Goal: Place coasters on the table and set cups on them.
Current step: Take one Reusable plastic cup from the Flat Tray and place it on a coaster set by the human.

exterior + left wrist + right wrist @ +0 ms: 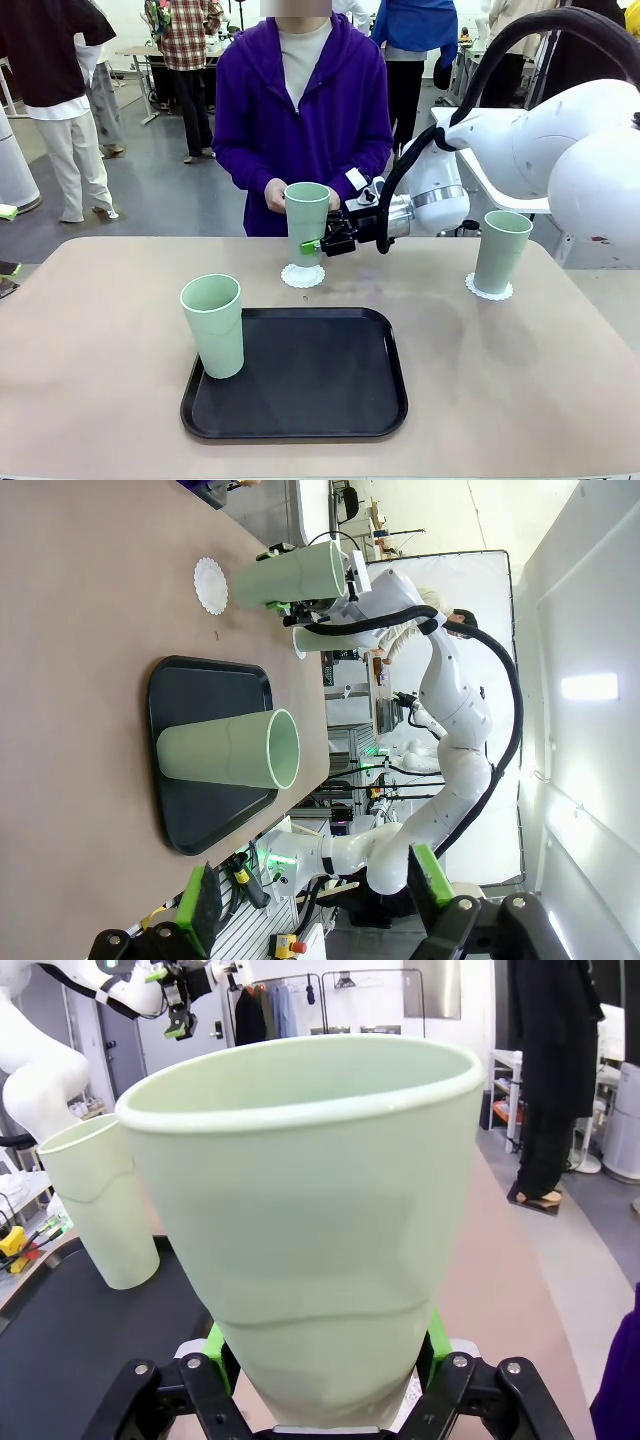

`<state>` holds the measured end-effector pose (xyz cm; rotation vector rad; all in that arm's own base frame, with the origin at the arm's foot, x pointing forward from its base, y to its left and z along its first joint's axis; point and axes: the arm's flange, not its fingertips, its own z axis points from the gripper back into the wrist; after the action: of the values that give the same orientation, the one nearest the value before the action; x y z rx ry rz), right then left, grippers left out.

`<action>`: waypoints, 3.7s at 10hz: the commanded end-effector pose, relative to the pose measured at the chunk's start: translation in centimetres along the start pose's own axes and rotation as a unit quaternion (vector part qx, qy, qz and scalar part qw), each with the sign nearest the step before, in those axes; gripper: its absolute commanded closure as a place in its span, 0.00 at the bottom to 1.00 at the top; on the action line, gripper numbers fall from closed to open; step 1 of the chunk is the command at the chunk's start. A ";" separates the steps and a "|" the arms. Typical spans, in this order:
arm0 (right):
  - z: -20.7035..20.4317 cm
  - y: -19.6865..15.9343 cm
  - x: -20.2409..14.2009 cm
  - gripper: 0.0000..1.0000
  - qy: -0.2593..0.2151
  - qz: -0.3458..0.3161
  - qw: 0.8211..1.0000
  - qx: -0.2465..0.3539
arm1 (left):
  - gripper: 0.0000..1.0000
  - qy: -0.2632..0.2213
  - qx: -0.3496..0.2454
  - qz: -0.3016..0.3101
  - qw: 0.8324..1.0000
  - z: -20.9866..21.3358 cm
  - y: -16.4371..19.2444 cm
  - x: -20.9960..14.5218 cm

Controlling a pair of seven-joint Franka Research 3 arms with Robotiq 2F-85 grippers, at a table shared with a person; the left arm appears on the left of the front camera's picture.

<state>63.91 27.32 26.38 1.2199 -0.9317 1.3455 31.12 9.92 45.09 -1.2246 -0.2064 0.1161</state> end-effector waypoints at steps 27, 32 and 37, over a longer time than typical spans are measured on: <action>-2.0 -3.3 -3.1 0.00 0.031 -0.042 0.998 0.046 | 0.00 -0.002 -0.008 -0.007 1.000 0.2 0.1 0.0; -1.8 -3.1 -2.6 0.00 0.061 -0.055 0.995 0.061 | 0.00 -0.002 -0.008 -0.007 1.000 0.2 0.1 0.0; -1.5 -2.7 -2.0 0.00 0.101 -0.051 0.992 0.057 | 0.00 -0.002 -0.008 -0.007 1.000 0.2 0.1 0.0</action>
<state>65.81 28.78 22.99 1.2059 -0.6825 1.4233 31.12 9.92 45.09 -1.2246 -0.2064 0.1161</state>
